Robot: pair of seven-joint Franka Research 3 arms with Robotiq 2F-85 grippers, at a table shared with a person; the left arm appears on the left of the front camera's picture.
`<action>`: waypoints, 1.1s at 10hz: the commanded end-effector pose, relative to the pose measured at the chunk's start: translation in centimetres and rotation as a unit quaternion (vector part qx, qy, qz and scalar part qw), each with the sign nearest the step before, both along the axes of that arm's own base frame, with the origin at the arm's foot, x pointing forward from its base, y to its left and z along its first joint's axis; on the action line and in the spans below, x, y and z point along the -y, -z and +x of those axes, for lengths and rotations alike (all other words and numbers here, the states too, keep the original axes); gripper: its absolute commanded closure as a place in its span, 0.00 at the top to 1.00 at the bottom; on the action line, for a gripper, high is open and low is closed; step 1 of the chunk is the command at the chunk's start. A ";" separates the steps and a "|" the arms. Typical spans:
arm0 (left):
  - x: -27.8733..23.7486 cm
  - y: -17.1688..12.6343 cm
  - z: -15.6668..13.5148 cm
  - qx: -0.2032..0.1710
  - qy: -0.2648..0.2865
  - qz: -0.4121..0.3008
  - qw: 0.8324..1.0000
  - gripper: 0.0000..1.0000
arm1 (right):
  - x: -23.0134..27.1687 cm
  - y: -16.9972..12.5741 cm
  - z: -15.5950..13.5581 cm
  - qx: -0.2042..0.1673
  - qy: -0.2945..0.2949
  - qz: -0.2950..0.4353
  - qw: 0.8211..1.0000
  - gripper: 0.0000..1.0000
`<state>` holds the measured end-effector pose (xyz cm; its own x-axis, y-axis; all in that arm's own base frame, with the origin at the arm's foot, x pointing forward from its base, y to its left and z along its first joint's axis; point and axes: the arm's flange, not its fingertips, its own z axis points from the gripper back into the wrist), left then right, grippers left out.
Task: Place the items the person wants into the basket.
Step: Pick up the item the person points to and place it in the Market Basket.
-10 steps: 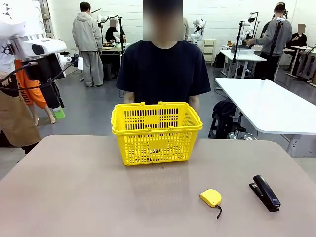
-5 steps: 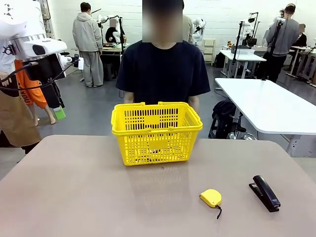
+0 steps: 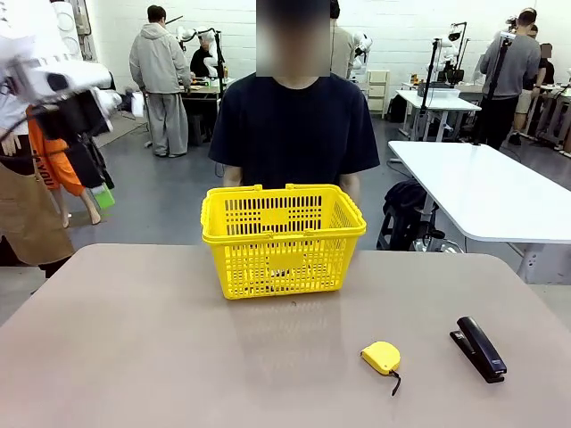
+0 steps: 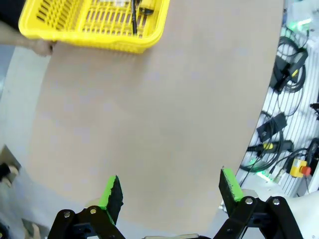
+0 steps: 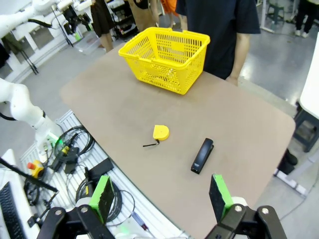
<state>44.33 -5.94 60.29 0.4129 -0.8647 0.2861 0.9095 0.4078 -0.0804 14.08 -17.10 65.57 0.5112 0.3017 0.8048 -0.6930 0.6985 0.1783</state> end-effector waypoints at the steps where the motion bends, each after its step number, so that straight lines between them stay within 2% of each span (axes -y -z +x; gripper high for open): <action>1: -5.6 -2.9 -4.3 0.043 0.036 -0.129 0.990 1.00 | -0.1 0.0 0.0 0.002 -0.005 0.002 1.000 1.00; 3: -11.3 -4.9 -7.0 0.108 0.029 -0.203 0.973 1.00 | -0.1 0.0 0.0 0.002 -0.005 0.002 1.000 1.00; 4: -13.6 -4.4 -9.5 0.143 0.001 -0.222 0.965 1.00 | -0.1 0.0 0.0 0.002 -0.005 0.002 1.000 1.00; 5: -16.6 -5.6 -10.0 0.161 -0.017 -0.246 0.956 1.00 | -0.1 0.0 0.0 0.002 -0.005 0.002 1.000 1.00; 6: -19.5 -7.1 -10.3 0.167 -0.026 -0.274 0.947 1.00 | -0.1 0.0 0.0 0.002 -0.005 0.002 1.000 1.00; 8: -23.6 -6.9 -14.7 0.200 -0.053 -0.320 0.925 1.00 | -0.1 0.0 0.0 0.002 -0.005 0.002 1.000 1.00; 11: -25.5 -7.1 -15.6 0.197 -0.057 -0.319 0.925 1.00 | -0.1 0.0 0.0 0.002 -0.005 0.002 1.000 1.00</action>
<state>28.44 19.93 67.60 0.2688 -0.4217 0.8660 0.8626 0.5053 -0.0217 14.08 -17.10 65.57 0.5111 0.3017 0.8048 -0.6930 0.6985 0.1783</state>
